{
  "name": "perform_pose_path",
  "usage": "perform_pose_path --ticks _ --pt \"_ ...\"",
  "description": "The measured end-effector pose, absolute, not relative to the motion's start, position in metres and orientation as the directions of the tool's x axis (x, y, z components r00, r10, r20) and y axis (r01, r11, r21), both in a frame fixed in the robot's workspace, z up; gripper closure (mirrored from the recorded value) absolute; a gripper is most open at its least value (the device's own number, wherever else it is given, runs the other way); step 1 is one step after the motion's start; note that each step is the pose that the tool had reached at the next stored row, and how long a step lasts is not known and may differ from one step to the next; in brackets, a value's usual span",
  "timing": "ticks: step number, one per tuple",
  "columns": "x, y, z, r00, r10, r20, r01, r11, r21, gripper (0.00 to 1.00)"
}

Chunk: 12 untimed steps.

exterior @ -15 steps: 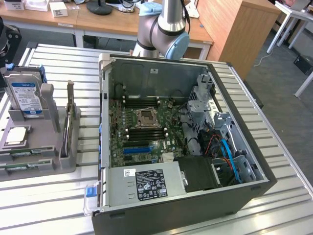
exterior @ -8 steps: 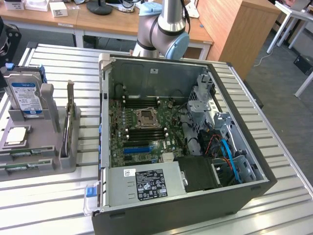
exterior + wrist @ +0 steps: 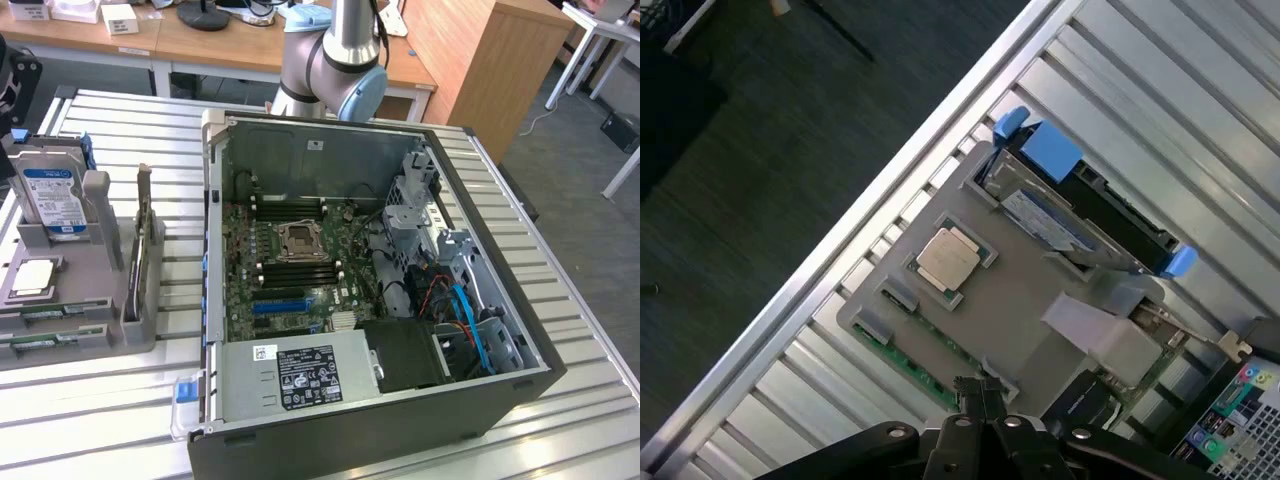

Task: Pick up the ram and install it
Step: 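Pick up the ram and move it above insertion slot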

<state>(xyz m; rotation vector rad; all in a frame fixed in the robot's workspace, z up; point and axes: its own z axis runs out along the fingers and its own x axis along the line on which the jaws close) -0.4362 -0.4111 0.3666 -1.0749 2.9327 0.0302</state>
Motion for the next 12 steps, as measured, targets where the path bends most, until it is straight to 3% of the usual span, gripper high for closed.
perform_pose_path --ticks 12 --pt "-0.4362 -0.4109 0.3663 -0.621 -0.783 -0.024 -0.784 0.621 0.012 0.89"
